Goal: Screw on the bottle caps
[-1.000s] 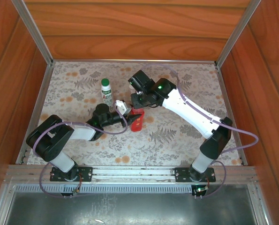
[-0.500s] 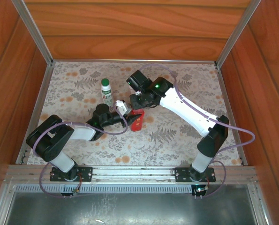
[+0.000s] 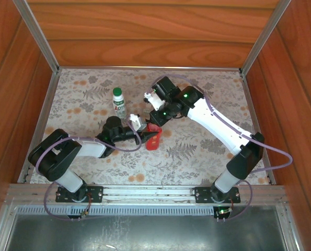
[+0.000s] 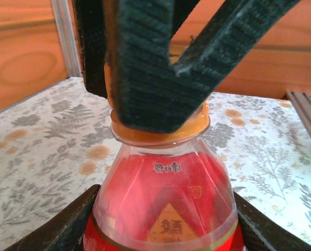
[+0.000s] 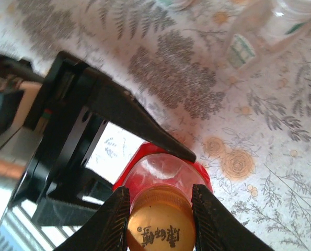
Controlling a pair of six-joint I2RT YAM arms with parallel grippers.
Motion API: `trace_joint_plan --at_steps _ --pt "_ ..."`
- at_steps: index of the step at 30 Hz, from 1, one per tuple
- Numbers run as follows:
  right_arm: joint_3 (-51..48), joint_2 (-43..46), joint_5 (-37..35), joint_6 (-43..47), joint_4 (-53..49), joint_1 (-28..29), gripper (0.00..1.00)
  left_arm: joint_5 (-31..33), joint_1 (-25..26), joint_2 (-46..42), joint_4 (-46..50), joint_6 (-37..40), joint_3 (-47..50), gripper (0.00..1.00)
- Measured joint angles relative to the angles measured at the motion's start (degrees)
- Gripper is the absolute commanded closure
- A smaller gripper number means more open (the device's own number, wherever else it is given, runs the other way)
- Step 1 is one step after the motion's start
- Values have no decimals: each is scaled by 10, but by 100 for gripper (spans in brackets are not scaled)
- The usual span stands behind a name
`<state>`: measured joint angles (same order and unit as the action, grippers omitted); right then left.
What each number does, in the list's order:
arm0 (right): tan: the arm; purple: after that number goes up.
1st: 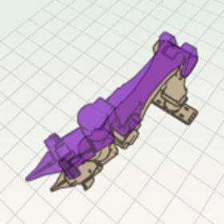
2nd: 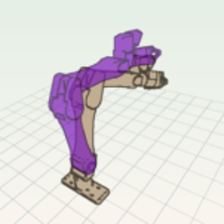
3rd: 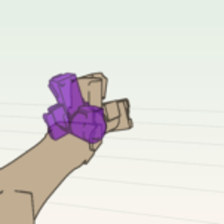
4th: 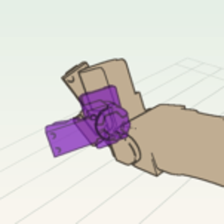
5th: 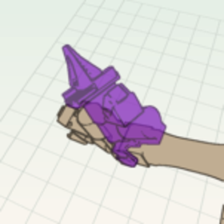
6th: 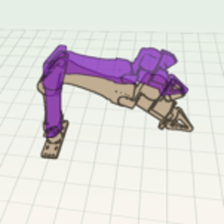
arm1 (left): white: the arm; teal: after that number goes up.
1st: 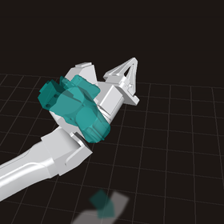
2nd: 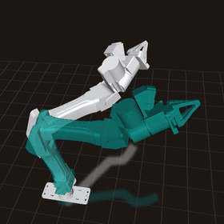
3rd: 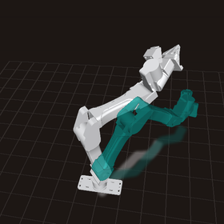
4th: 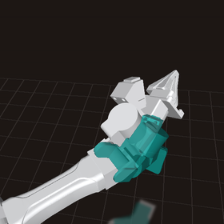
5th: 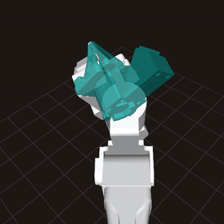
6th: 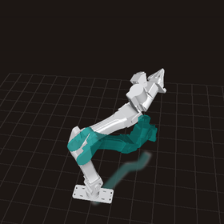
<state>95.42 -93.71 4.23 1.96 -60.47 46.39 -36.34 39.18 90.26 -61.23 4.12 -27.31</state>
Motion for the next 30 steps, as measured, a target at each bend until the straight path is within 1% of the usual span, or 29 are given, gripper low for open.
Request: trace_joint_plan --at_steps 2,5,10,11,14,15,17,19,24,27,30 --pt "0 0 26 49 -11 -5 82 -15 0 0 2 -1 0 45" --pt "0 0 50 106 -25 -8 78 -32 0 0 5 -1 0 45" --pt "2 0 66 160 -38 -8 71 -47 0 -1 8 -1 1 45" --pt "2 0 68 167 -39 -8 68 -48 0 -1 8 -1 1 45" --pt "2 0 67 172 -38 -8 48 -49 0 -1 9 -1 1 45" --pt "3 1 64 166 -36 -8 43 -48 0 -1 9 -1 1 45" --pt "9 3 54 144 -29 -8 37 -44 0 -1 9 -2 1 45" --pt "19 7 33 101 -18 -7 35 -42 0 -1 9 -3 1 45" --pt "27 32 -40 -55 -1 8 35 -38 0 -1 9 -5 0 45" --pt "48 31 -87 -154 -26 27 36 -38 0 -1 9 -5 0 45" --pt "73 18 -115 -225 -59 44 38 -38 0 -1 9 -6 0 45"
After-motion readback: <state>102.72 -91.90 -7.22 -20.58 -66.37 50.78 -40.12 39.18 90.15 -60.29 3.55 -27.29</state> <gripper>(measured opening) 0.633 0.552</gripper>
